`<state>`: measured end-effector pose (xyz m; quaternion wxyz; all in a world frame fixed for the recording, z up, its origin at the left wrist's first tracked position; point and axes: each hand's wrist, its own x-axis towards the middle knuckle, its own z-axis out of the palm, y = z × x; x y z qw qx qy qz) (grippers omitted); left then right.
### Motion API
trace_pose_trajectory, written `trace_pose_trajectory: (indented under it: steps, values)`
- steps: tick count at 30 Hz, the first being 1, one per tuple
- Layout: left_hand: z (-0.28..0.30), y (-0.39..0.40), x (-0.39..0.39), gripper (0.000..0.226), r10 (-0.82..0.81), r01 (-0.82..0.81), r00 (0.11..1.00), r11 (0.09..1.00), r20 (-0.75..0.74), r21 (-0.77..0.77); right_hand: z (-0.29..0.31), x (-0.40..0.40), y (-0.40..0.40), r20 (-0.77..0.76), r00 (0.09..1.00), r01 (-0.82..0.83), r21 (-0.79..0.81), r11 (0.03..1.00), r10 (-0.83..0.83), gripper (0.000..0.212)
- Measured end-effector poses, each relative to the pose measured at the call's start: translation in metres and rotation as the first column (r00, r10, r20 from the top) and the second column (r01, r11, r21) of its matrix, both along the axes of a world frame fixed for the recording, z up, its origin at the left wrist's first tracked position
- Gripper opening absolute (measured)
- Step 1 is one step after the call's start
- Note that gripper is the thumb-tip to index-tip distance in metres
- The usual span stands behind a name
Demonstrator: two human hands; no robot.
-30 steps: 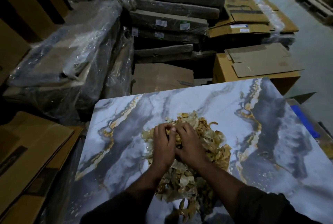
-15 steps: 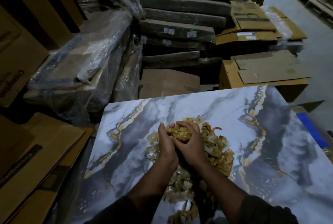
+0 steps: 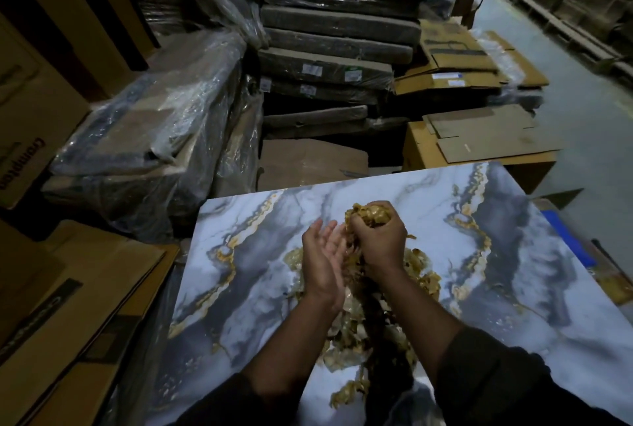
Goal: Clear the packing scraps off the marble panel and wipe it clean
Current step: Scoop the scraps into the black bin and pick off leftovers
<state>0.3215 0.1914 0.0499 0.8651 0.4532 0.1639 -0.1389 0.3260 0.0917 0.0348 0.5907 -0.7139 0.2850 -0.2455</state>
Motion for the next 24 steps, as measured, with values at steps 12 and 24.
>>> trace_pose_trajectory:
  steps: [12, 24]
  values:
    - [0.012, 0.018, -0.013, 0.044, -0.187, 0.198, 0.977, 0.974, -0.098, 0.112, 0.06, -0.007, 0.015, 0.049, 0.958, 0.197, 0.607, 0.77, -0.283, 0.039]
    - [0.042, 0.007, -0.043, 0.069, -0.218, 0.202, 0.974, 0.958, -0.058, -0.202, 0.042, -0.063, 0.041, 0.005, 0.885, 0.282, 0.789, 0.545, -0.465, 0.021]
